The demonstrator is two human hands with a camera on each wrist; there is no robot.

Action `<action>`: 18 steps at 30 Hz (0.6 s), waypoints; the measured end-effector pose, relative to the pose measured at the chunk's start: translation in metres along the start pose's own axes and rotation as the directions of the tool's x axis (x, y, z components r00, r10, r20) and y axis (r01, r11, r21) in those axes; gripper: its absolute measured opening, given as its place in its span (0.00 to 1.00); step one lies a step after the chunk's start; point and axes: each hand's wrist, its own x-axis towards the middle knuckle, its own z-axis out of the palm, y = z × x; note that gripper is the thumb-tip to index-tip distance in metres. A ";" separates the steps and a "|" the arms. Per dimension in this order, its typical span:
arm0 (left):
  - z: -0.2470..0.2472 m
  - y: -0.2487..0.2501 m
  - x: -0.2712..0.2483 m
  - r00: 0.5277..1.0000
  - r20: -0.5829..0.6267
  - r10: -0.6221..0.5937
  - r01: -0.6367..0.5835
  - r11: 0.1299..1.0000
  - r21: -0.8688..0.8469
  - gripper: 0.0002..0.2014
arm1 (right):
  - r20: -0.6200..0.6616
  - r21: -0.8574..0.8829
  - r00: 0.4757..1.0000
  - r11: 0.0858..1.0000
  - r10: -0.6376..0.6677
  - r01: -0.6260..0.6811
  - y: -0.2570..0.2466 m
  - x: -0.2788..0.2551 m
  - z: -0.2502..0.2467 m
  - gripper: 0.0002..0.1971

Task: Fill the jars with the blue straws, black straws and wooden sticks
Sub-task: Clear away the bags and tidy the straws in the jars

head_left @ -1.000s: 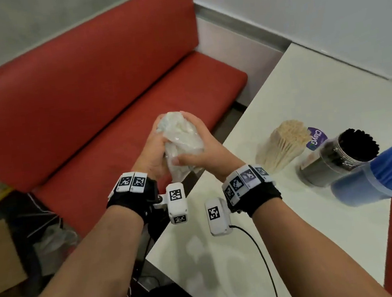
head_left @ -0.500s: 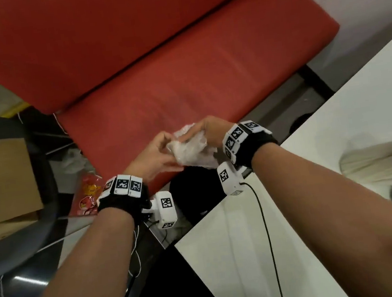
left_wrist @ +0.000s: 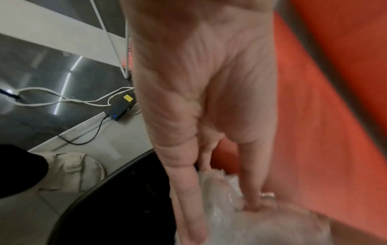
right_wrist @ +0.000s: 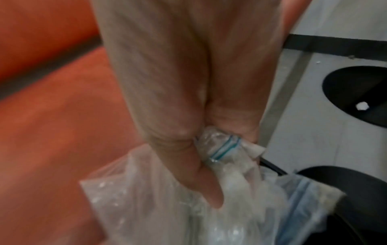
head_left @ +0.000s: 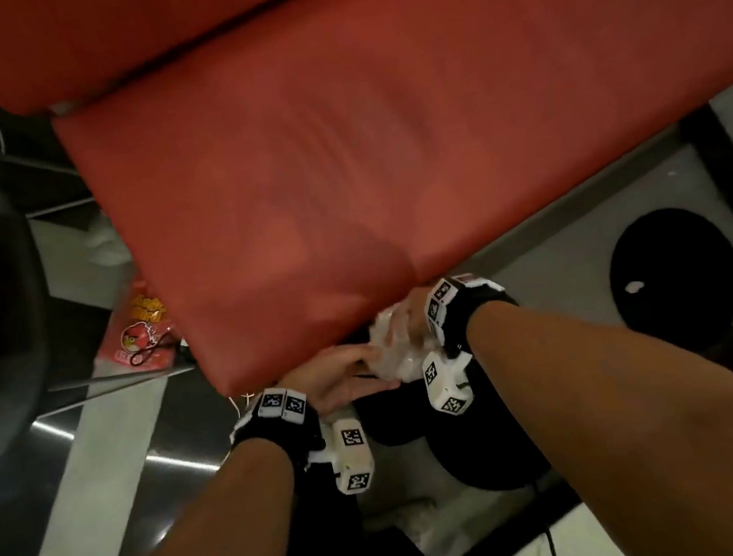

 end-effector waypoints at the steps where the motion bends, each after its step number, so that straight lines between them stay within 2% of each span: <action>1: -0.005 -0.007 0.013 1.000 -0.009 -0.002 0.002 0.999 0.032 0.09 | 0.014 -0.125 1.000 0.992 0.011 -0.009 0.001 0.012 0.007 0.30; 3: -0.016 -0.021 0.038 0.999 -0.042 -0.002 0.005 0.997 0.077 0.06 | 0.002 -0.244 0.999 0.969 0.033 -0.032 0.008 0.044 0.030 0.40; 5: -0.026 -0.031 0.063 0.997 -0.083 0.006 0.002 0.996 0.091 0.02 | 0.017 -0.328 0.999 0.944 0.051 -0.042 0.008 0.081 0.048 0.42; 7: -0.034 -0.037 0.085 0.985 -0.170 0.014 0.008 0.992 0.124 0.04 | 0.037 -0.242 0.994 0.966 0.101 -0.089 0.009 0.115 0.062 0.34; 9: -0.039 -0.040 0.102 0.971 -0.237 0.027 0.011 0.987 0.158 0.03 | 0.058 -0.215 0.995 0.974 0.086 -0.072 0.011 0.139 0.071 0.24; 10: -0.042 -0.040 0.111 0.965 -0.259 0.031 0.012 0.987 0.162 0.07 | 0.054 -0.217 0.995 0.974 0.084 -0.070 0.013 0.149 0.074 0.23; 12: -0.050 -0.044 0.128 0.960 -0.278 0.028 0.008 0.992 0.125 0.12 | 0.072 -0.225 0.992 0.971 0.101 -0.083 0.021 0.163 0.084 0.32; 14: -0.053 -0.046 0.136 0.964 -0.265 0.024 0.000 0.996 0.089 0.14 | 0.104 -0.254 0.976 0.954 0.191 -0.159 0.028 0.168 0.092 0.50; 15: -0.053 -0.047 0.139 0.964 -0.266 0.031 -0.005 0.995 0.096 0.16 | 0.122 -0.280 0.970 0.945 0.212 -0.171 0.032 0.168 0.095 0.55; 16: -0.053 -0.047 0.142 0.959 -0.281 0.042 -0.008 0.993 0.121 0.17 | 0.144 -0.302 0.968 0.941 0.205 -0.154 0.034 0.168 0.096 0.55; 18: -0.049 -0.043 0.138 0.950 -0.308 0.051 0.005 0.984 0.178 0.14 | 0.145 -0.299 0.972 0.945 0.182 -0.133 0.036 0.166 0.095 0.50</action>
